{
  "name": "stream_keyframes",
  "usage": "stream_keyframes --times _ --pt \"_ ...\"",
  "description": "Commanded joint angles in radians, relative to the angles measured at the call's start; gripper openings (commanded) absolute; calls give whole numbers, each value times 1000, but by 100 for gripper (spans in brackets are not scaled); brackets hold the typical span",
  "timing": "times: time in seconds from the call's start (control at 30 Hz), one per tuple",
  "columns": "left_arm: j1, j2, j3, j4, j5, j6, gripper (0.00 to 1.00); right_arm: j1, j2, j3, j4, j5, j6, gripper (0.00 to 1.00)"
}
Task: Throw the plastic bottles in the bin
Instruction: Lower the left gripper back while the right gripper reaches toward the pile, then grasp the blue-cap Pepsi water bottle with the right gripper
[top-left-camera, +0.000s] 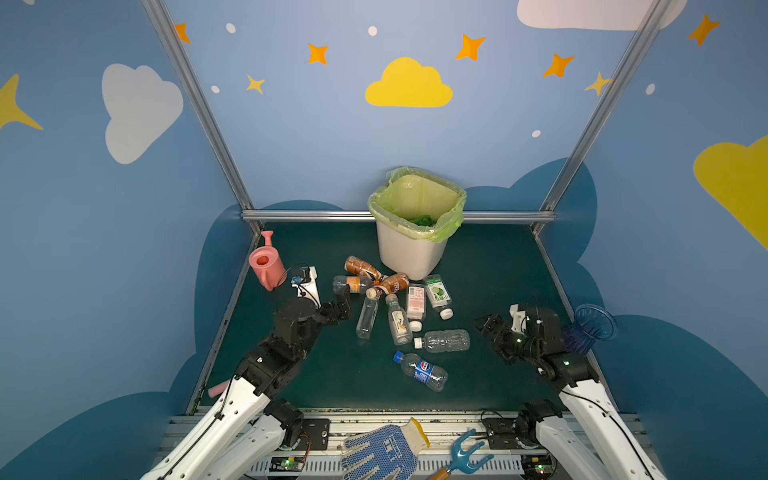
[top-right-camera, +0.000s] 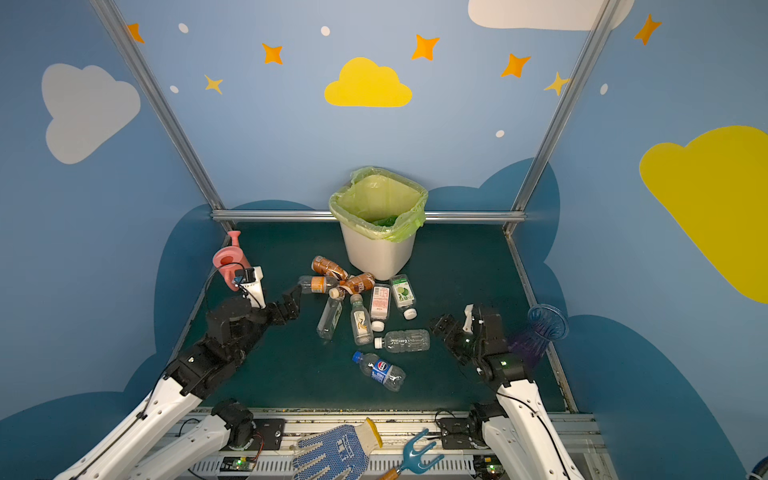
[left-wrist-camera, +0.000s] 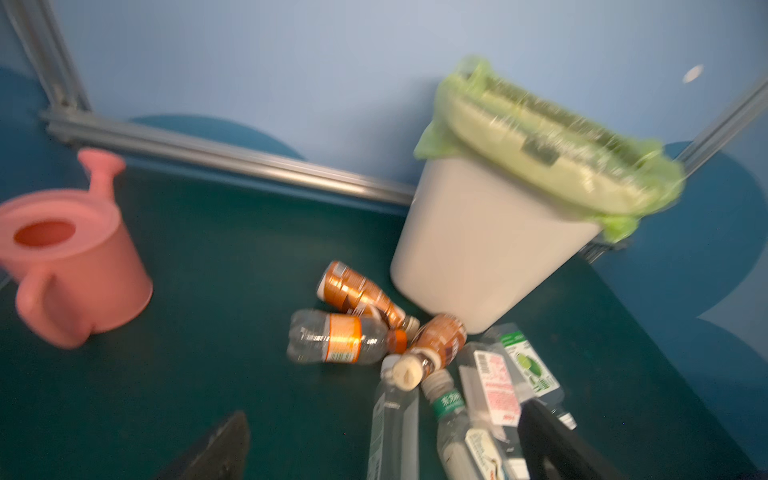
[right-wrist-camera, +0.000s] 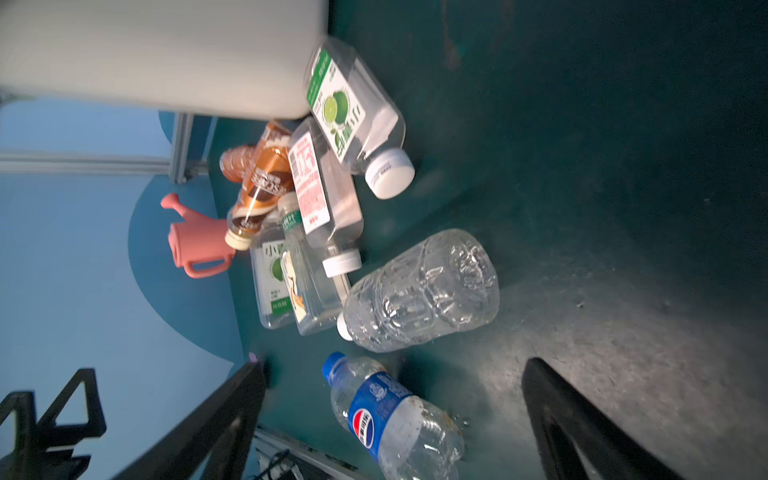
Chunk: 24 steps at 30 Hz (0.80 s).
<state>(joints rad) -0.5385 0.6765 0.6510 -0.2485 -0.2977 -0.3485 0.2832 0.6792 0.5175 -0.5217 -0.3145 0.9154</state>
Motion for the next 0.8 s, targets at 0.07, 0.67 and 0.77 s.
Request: stream_keyframes --times 0.07,0.67,0.77 --pt "8 -118 -131 -70 -54 -136 100 237 52 1 40 171 -34 96" --pt "9 -299 -298 -199 -40 -311 100 785 535 281 -40 471 -304 97" --pt "9 -307 -292 -216 -44 -313 100 803 600 322 -83 461 -341 97"
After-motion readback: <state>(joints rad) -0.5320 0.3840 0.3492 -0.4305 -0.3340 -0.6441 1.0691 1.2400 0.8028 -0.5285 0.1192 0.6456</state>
